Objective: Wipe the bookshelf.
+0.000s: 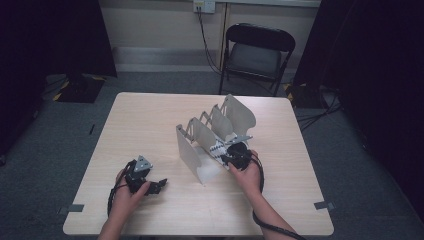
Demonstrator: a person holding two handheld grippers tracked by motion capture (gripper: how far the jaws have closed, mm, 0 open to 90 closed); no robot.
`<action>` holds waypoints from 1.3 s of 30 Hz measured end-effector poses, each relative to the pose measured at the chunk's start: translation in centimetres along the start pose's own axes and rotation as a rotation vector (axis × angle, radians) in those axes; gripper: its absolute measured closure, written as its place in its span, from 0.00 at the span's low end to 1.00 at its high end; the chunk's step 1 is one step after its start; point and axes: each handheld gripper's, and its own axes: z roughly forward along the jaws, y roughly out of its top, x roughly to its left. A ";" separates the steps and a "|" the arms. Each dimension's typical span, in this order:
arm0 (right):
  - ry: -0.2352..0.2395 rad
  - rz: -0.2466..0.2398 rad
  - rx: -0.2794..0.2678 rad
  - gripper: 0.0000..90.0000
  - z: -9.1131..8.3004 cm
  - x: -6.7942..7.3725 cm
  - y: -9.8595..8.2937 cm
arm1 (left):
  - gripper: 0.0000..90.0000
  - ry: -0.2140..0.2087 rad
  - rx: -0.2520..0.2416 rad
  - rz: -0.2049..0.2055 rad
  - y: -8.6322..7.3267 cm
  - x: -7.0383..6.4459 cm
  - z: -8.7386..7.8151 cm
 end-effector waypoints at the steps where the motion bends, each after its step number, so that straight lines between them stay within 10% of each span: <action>1: 0.003 0.011 -0.007 0.89 -0.2 -0.1 0.0 | 0.15 0.000 0.000 0.000 0.0 0.0 0.0; 19: -0.017 0.013 -0.251 0.89 -7.4 -0.8 6.2 | 0.15 0.000 0.000 0.000 0.0 0.0 0.0; 29: -0.045 0.048 -0.131 0.89 -4.4 -1.9 2.4 | 0.15 0.000 0.000 0.000 0.0 0.0 0.0; 39: 0.042 0.061 -0.018 0.80 -1.1 -0.4 -1.5 | 0.15 0.000 0.000 0.000 0.0 0.0 0.0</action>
